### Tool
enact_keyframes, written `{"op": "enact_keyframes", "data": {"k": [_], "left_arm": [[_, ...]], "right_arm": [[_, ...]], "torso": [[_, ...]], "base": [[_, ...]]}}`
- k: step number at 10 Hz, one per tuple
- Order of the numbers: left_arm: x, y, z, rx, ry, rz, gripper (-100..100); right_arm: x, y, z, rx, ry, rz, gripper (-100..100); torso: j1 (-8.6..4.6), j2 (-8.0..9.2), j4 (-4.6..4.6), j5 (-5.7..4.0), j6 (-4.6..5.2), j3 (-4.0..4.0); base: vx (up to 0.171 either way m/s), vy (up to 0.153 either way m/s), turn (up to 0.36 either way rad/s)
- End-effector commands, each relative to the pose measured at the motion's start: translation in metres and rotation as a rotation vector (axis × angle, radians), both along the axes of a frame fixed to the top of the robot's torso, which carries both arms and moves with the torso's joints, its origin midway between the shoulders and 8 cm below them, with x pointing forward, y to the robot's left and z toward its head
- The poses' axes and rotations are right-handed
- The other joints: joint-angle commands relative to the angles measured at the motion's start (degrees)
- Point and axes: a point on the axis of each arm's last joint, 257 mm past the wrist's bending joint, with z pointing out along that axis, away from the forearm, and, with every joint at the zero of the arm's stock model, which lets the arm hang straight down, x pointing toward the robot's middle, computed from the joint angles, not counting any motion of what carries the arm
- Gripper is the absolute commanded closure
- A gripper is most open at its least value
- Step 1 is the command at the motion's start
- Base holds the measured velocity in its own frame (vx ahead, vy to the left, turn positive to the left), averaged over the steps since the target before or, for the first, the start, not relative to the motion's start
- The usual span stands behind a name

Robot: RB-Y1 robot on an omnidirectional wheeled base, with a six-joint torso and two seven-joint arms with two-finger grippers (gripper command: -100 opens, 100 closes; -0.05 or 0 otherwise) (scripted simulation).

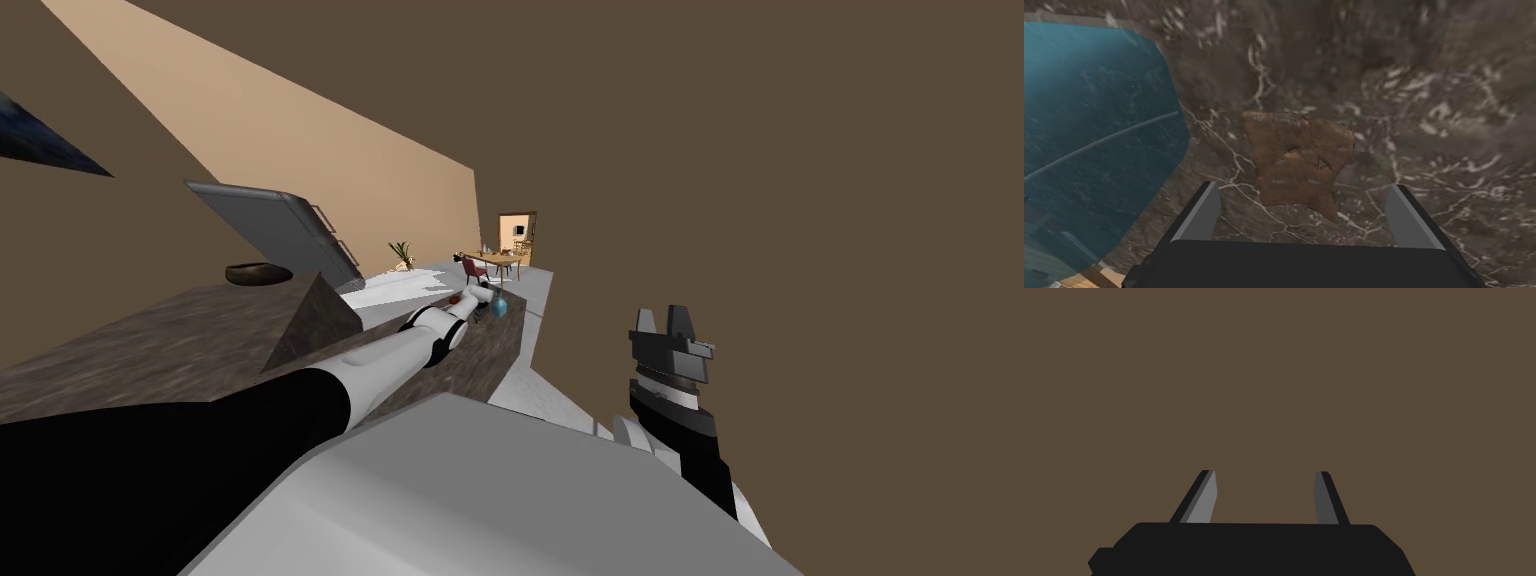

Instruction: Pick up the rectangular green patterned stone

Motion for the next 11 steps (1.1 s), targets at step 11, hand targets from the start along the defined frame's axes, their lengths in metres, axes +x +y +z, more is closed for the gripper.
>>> {"op": "enact_keyframes", "data": {"k": [11], "left_arm": [[-0.019,0.065,-0.014,-0.003,0.003,0.206,-100]], "right_arm": [[0.0,0.0,0.0,0.0,0.0,0.0,0]], "torso": [[0.09,-0.02,0.01,0.02,-0.07,0.0]], "base": [[-0.038,0.054,-0.183]]}}
